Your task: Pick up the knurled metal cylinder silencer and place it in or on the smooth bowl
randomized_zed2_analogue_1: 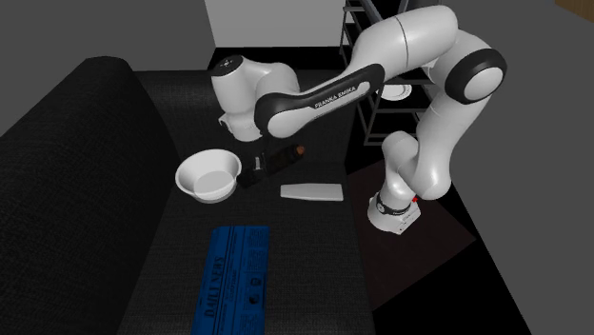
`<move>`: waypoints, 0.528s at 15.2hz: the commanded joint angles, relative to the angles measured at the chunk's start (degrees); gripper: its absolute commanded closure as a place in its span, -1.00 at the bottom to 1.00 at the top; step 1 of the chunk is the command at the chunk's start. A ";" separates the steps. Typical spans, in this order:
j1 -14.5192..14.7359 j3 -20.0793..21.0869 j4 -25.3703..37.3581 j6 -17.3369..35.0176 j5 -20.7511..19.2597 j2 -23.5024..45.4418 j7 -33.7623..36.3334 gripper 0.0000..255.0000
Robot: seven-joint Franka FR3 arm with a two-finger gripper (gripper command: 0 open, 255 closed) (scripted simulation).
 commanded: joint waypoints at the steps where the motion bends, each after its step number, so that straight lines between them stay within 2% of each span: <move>1: -0.02 0.01 1.39 -1.66 -0.05 -0.29 -0.07 1.00; 8: 0.07 0.18 6.61 -7.05 0.01 -0.46 -0.11 1.00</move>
